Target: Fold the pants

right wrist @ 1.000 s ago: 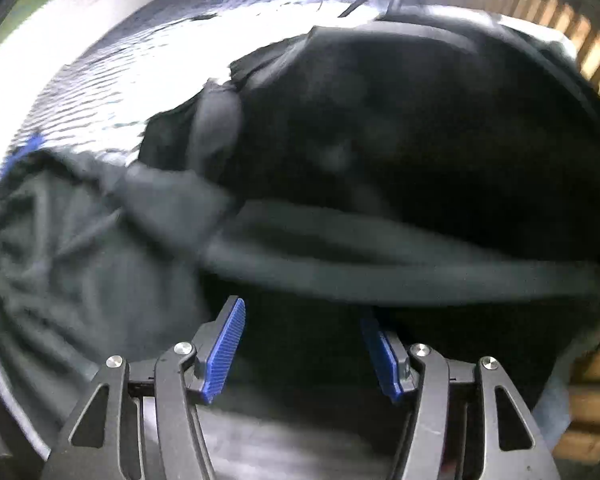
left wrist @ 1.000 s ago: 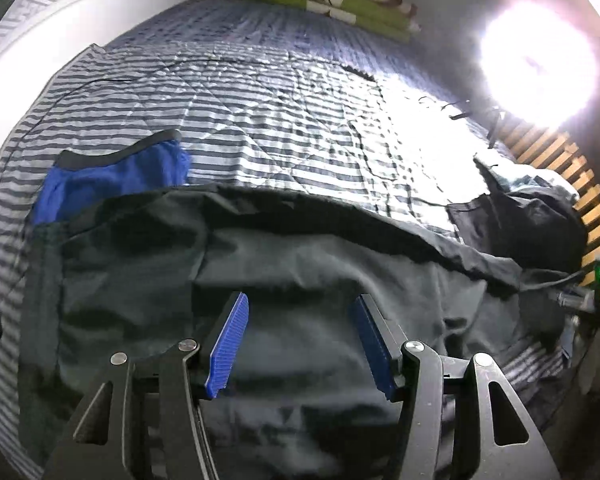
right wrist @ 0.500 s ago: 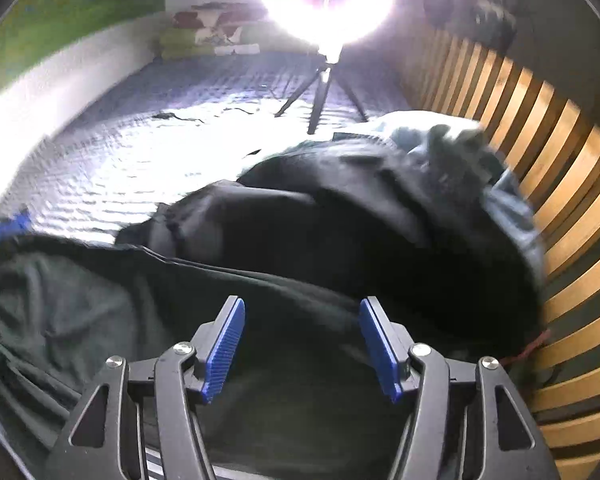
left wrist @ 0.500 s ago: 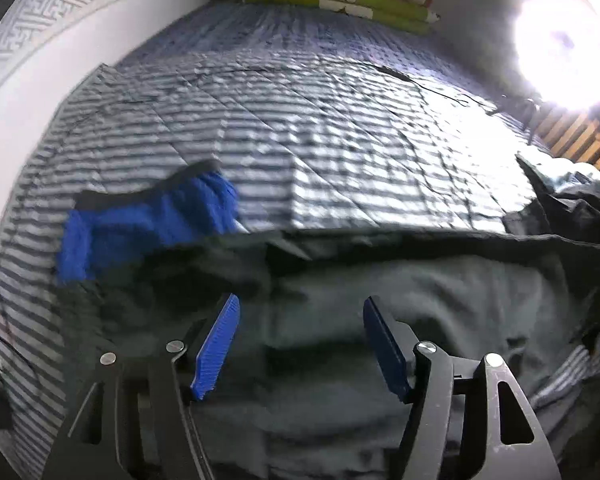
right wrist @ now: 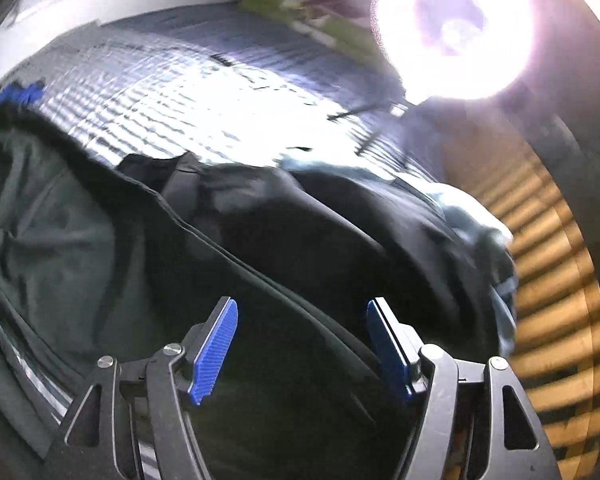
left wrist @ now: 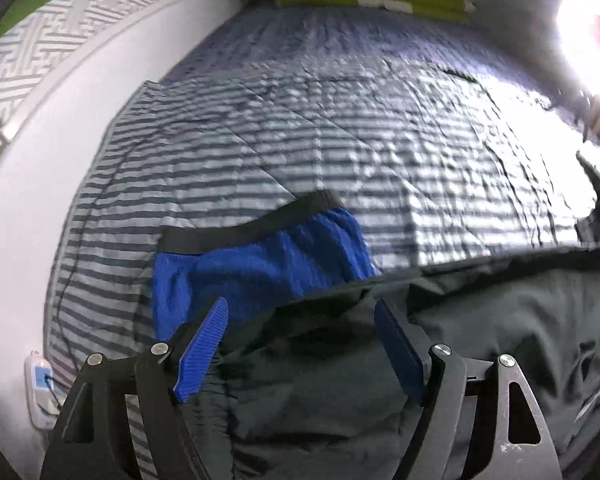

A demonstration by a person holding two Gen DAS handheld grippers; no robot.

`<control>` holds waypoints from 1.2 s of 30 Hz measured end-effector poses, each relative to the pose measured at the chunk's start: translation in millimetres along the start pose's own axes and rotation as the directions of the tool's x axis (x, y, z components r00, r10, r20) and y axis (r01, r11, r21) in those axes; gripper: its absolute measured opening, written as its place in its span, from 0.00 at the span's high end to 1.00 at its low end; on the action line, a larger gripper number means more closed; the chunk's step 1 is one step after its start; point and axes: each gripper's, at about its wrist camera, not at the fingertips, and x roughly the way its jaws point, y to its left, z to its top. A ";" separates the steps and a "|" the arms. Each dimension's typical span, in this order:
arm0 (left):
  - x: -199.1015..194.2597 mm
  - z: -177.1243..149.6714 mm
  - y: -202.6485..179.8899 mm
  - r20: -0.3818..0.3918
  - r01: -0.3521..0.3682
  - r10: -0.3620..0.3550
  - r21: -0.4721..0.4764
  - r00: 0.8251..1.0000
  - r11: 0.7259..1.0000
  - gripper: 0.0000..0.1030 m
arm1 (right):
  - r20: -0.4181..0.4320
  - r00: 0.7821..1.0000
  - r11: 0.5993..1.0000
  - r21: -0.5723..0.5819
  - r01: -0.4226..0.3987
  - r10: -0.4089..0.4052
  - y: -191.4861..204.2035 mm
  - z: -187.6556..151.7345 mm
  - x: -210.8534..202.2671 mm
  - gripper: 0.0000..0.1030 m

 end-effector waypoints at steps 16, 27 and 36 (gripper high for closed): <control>65.2 5.1 -13.1 -0.068 -0.031 0.038 0.103 0.997 0.994 0.20 | -0.045 0.997 0.957 -0.282 -0.072 0.061 82.9 60.5 52.2 0.30; 72.0 -7.6 -25.9 -0.059 0.037 -0.031 0.109 0.998 0.993 0.58 | -0.103 0.992 0.934 -0.341 -0.109 0.078 117.8 60.4 85.4 0.35; 28.6 -13.0 -12.5 0.008 0.019 -0.020 0.052 1.000 0.998 0.97 | -0.096 0.989 0.941 -0.308 -0.140 0.116 124.6 54.5 58.8 0.98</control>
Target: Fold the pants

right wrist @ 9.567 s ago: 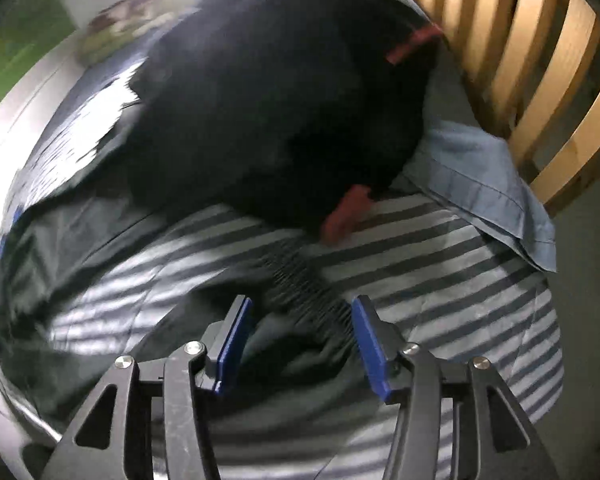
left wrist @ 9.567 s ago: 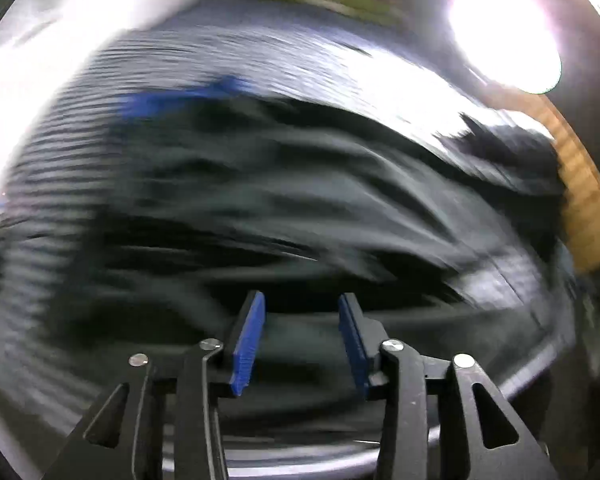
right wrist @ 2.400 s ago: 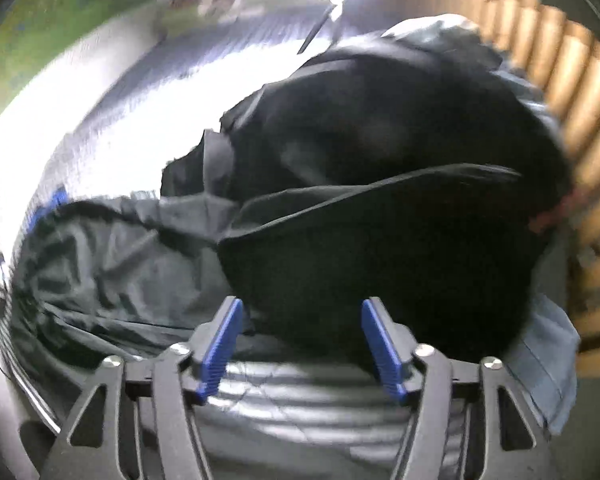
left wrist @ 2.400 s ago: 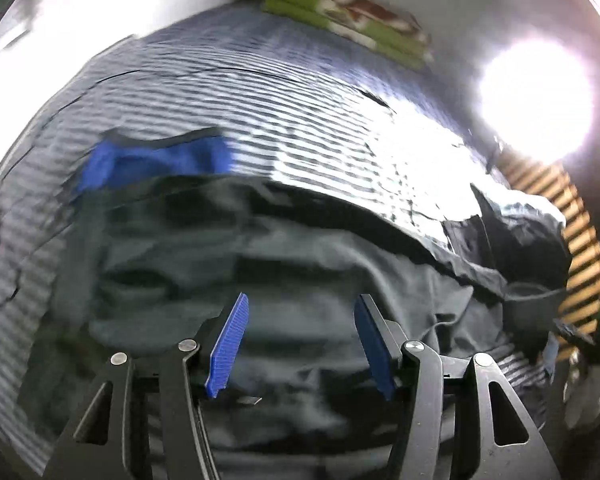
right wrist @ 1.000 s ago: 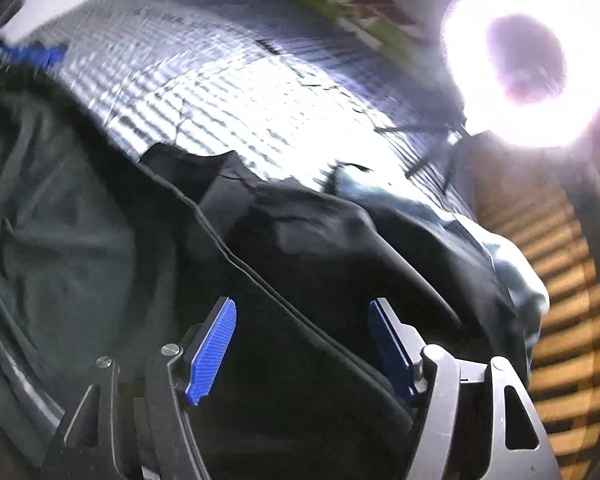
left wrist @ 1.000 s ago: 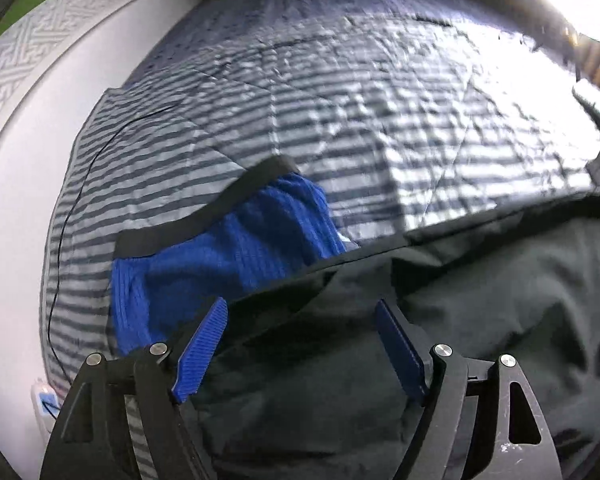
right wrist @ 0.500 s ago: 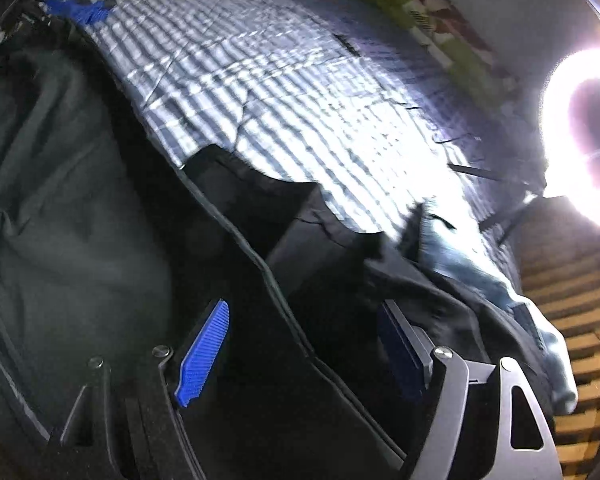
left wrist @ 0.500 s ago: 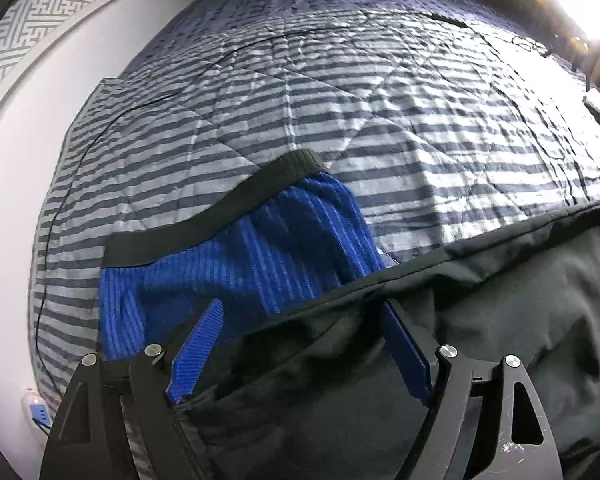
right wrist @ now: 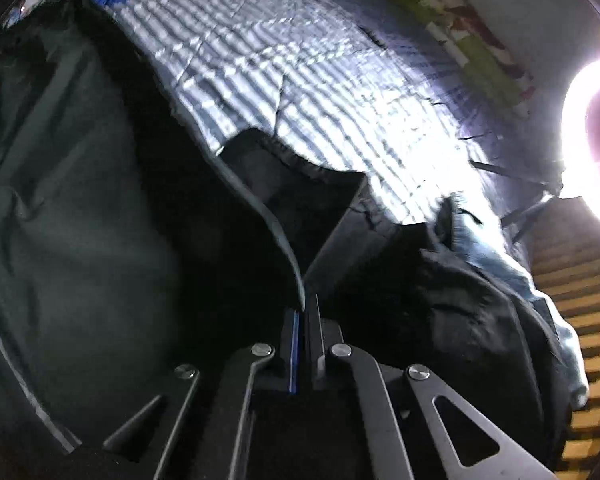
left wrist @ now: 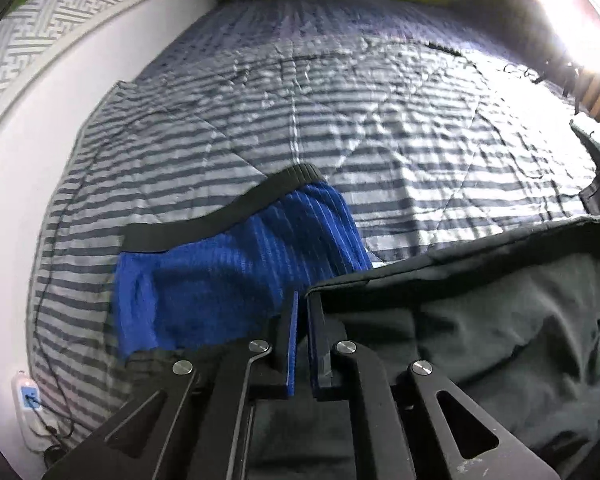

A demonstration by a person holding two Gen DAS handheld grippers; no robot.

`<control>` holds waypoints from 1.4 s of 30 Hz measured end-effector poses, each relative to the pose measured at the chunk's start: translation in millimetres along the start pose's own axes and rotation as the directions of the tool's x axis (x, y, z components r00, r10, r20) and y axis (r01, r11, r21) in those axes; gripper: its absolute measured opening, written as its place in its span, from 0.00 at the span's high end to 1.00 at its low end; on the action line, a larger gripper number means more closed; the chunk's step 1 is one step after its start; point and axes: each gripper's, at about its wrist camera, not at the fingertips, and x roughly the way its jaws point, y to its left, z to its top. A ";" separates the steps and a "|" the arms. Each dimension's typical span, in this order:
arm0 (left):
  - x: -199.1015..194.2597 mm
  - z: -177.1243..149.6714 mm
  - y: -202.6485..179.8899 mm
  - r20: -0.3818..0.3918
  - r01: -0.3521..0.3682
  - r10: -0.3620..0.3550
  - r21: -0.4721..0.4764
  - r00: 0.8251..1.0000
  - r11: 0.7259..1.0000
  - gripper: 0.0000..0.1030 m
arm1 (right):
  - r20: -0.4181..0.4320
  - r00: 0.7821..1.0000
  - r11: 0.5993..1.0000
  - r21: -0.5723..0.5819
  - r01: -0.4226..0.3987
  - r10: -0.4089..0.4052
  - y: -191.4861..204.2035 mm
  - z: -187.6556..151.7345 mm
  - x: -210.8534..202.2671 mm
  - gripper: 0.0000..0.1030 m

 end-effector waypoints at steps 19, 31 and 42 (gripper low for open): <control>-187.9 -204.5 20.7 0.185 0.097 -0.075 -0.108 0.980 0.989 0.98 | 0.259 0.964 0.978 0.177 -0.109 0.061 120.6 -147.9 -216.0 0.99; -157.5 -306.3 91.2 0.126 0.227 -0.191 -0.426 0.973 0.876 0.35 | 0.056 0.994 0.988 0.119 -0.097 0.091 233.2 -211.7 -146.3 0.99; -82.0 -202.9 122.2 0.146 0.258 -0.213 -0.590 0.966 0.765 0.78 | 0.057 0.998 0.981 0.191 -0.023 0.012 199.4 -202.9 -156.0 0.99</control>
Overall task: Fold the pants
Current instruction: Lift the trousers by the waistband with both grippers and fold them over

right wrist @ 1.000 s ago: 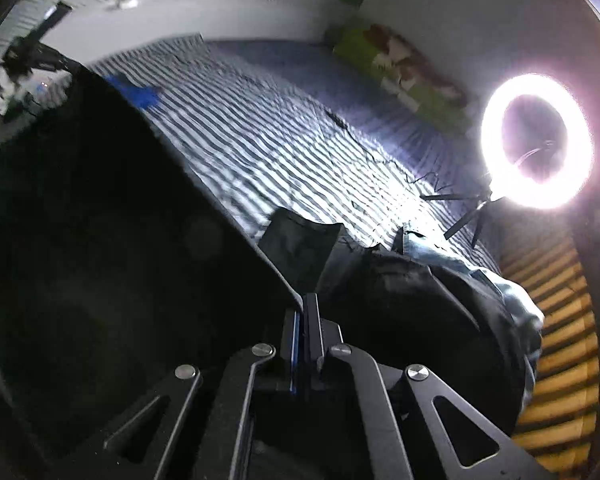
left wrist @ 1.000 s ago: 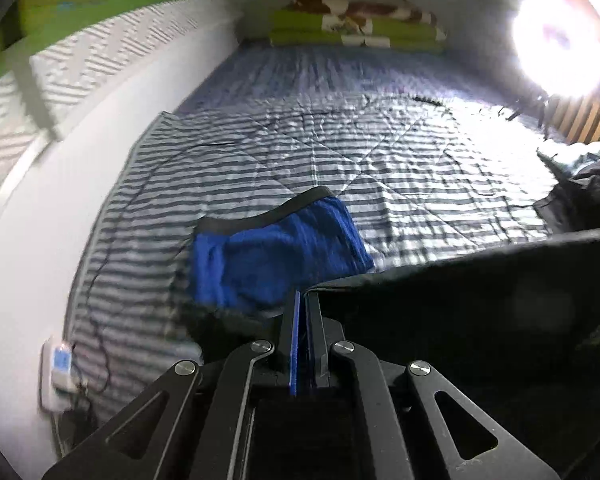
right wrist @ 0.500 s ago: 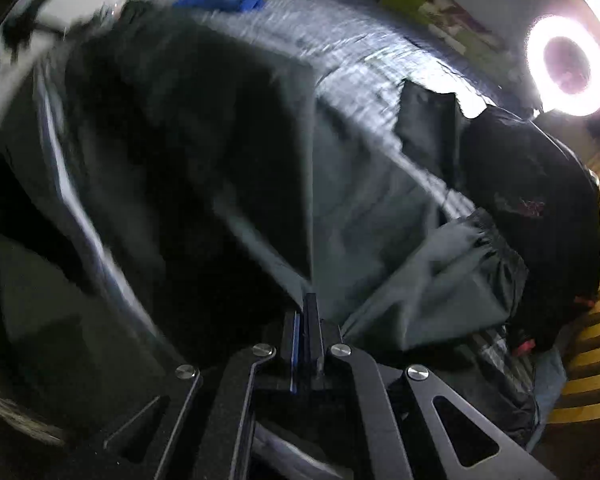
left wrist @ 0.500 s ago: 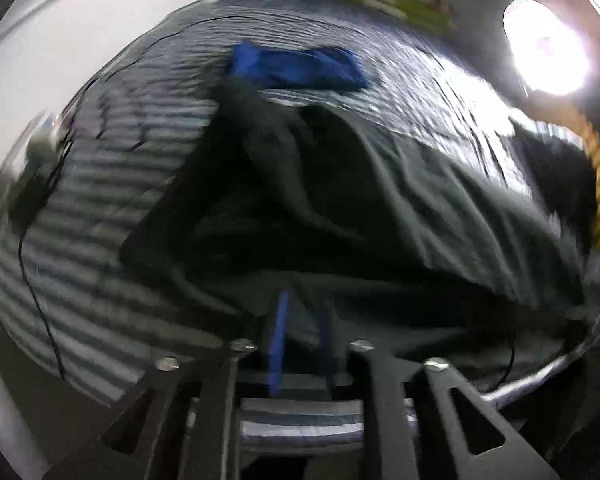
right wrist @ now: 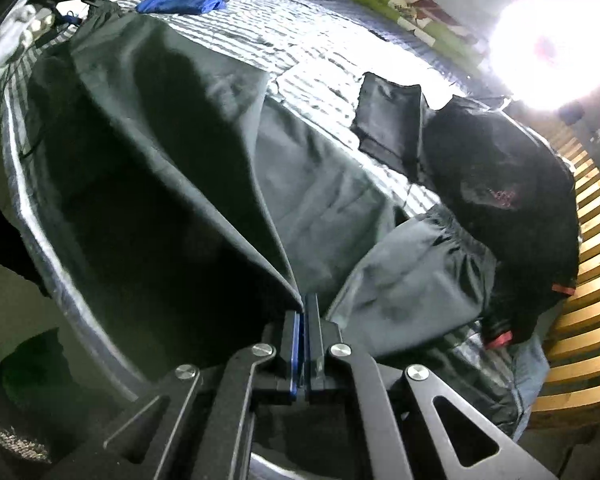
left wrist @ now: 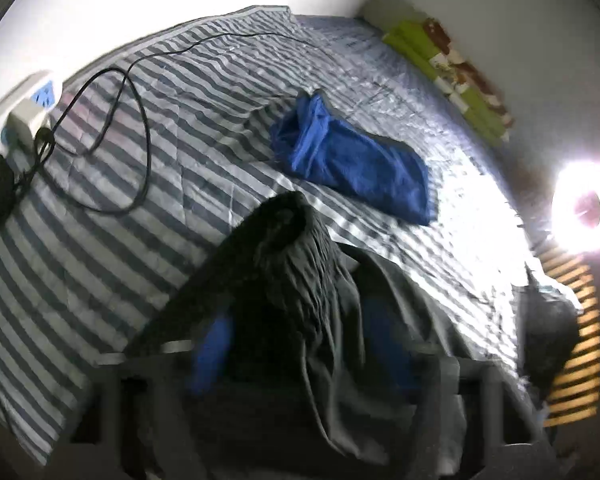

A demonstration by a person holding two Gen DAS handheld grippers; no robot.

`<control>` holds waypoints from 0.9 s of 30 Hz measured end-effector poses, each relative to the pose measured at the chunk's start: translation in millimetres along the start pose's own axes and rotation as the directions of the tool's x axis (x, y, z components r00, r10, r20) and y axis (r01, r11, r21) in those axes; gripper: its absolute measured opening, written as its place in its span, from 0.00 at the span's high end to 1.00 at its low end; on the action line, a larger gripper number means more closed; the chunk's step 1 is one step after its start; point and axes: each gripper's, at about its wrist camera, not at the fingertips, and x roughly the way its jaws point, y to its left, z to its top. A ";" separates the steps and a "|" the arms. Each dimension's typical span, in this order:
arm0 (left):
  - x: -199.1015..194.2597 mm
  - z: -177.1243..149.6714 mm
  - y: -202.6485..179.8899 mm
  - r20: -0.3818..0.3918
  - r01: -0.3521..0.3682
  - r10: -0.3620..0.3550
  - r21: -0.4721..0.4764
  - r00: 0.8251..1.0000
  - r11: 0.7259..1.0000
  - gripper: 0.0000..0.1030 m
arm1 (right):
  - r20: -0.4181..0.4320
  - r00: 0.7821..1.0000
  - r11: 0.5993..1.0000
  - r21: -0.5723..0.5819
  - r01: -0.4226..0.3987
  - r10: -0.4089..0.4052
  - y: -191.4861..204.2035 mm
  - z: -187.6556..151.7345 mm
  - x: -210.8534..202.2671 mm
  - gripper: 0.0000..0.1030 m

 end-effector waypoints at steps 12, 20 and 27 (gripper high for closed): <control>-98.7 -14.9 11.5 0.116 0.097 -0.096 0.001 0.989 0.995 0.88 | 0.141 0.988 0.995 0.084 0.052 -0.064 -29.2 10.7 -60.9 0.99; -80.8 -82.9 90.2 0.013 -0.005 0.006 -0.099 1.000 0.995 0.87 | 0.071 0.997 0.999 0.053 -0.010 0.006 22.6 -36.6 -51.0 0.99; -70.9 -93.6 102.8 -0.057 -0.068 0.063 -0.085 0.996 0.994 0.54 | -0.062 0.998 1.000 -0.007 -0.015 0.014 54.5 -51.3 5.8 0.98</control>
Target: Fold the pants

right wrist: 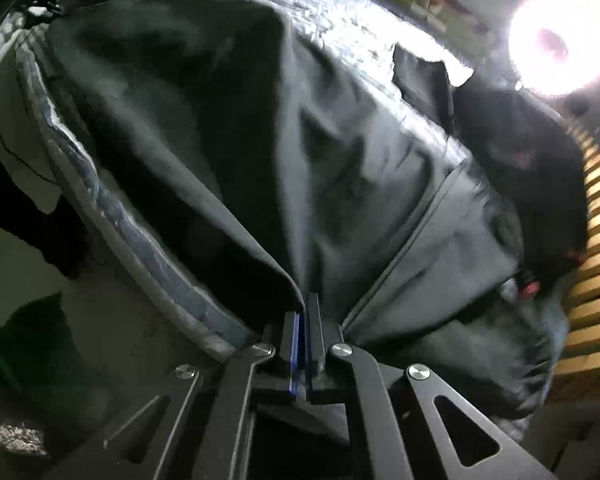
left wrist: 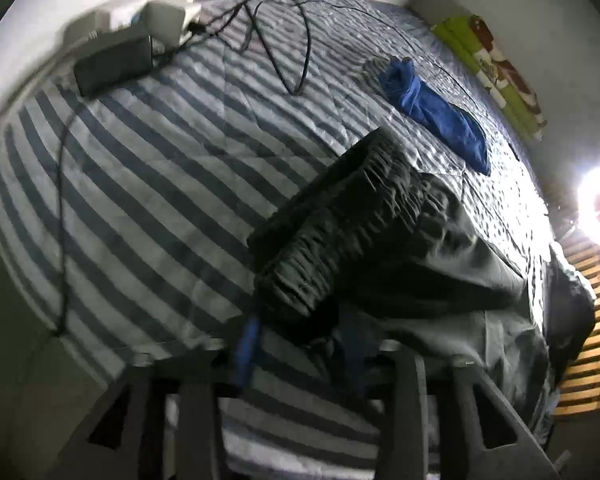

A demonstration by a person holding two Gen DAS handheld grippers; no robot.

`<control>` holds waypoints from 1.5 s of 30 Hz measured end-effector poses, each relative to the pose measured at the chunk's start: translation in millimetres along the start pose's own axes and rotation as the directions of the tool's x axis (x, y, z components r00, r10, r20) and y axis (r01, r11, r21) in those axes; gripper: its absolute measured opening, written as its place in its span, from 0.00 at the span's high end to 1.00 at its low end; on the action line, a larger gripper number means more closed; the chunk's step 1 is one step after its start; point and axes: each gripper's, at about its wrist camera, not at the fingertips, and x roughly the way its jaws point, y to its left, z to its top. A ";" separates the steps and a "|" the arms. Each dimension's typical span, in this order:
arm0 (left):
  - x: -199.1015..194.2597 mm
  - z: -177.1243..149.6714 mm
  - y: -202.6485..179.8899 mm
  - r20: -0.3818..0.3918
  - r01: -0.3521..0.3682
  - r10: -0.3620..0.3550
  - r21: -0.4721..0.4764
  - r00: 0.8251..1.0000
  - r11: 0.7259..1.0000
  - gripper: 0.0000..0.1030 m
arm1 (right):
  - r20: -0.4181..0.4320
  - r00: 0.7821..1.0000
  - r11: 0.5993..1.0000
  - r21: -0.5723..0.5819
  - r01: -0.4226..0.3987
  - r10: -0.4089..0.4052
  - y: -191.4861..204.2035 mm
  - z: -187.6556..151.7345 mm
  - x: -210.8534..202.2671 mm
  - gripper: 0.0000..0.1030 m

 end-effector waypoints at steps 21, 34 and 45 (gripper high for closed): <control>22.3 -159.8 -367.8 -0.270 0.291 -0.135 0.697 0.953 0.656 0.53 | -0.012 0.997 0.596 0.801 0.052 -0.071 -273.4 -89.3 -37.0 0.58; 92.1 -244.9 -506.8 -0.440 0.417 -0.081 0.754 0.894 0.508 0.38 | 0.168 0.976 0.543 0.811 -0.218 0.141 -301.6 -159.8 15.6 0.49; 164.1 -285.1 -624.7 -0.537 0.501 -0.116 0.657 0.836 0.563 0.24 | 0.139 0.959 0.581 0.771 -0.261 0.247 -290.0 -127.2 44.9 0.78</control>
